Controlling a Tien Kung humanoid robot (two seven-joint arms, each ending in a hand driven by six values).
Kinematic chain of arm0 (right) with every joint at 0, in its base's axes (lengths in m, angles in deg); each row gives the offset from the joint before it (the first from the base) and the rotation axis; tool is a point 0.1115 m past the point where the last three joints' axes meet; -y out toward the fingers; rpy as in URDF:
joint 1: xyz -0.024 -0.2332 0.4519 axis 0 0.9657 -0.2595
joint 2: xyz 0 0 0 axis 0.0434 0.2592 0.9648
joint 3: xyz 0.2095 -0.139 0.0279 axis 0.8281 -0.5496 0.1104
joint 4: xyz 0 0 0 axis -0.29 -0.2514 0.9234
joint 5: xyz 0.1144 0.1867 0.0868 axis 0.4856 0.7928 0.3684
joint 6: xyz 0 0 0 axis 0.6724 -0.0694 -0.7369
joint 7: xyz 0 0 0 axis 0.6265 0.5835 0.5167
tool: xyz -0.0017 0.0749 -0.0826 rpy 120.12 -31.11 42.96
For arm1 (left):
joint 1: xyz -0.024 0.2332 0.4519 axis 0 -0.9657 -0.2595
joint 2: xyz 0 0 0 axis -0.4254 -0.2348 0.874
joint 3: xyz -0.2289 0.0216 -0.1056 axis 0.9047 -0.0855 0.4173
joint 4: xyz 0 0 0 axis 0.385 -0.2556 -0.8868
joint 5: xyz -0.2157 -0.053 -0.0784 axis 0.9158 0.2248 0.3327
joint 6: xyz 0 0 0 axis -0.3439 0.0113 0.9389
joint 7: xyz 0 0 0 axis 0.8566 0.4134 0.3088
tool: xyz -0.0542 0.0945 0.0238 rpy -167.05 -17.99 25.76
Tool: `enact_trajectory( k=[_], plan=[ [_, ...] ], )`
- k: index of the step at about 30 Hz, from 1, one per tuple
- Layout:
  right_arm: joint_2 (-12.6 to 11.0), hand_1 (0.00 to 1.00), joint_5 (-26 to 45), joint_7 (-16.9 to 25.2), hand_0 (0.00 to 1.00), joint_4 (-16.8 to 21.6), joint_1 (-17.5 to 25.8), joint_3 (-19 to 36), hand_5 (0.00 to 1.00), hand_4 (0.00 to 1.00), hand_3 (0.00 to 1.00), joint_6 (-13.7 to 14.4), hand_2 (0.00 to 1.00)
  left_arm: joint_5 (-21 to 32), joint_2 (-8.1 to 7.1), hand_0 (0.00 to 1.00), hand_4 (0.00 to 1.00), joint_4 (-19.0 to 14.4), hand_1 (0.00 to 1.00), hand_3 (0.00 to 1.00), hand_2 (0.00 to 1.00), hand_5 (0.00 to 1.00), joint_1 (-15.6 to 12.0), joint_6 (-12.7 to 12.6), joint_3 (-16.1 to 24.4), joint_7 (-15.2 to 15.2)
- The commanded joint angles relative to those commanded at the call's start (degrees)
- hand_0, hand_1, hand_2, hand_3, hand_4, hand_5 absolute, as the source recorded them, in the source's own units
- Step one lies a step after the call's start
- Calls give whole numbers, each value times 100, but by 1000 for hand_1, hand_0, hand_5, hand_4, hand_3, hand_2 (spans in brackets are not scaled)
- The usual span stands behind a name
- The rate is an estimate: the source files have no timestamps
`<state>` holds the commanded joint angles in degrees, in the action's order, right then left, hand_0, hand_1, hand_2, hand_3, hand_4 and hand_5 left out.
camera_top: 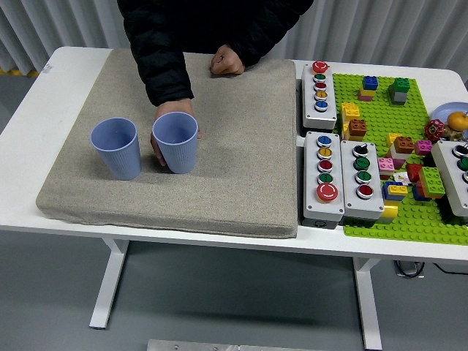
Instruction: Pick cup pour cup place
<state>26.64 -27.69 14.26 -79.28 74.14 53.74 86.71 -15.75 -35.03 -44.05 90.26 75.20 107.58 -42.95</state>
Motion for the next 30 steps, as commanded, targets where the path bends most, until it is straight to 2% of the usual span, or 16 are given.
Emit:
enact_trajectory(
  k=[11, 20, 30],
  plan=[
    [-43, 650, 14, -15, 710, 0, -33, 39, 4, 2, 575, -2, 616, -201, 8, 826, 811, -128, 815, 910, 906, 998, -68, -51, 146, 30],
    [-53, 649, -69, -37, 710, 0, -49, 40, 11, 2, 576, 16, 614, -408, 60, 826, 809, -275, 815, 911, 908, 998, -351, -87, 399, 61],
    [-6, 649, -219, -65, 710, 0, -37, 131, 28, 2, 578, -34, 614, -563, 94, 826, 808, -382, 815, 911, 908, 998, -451, -95, 489, 90]
  ],
)
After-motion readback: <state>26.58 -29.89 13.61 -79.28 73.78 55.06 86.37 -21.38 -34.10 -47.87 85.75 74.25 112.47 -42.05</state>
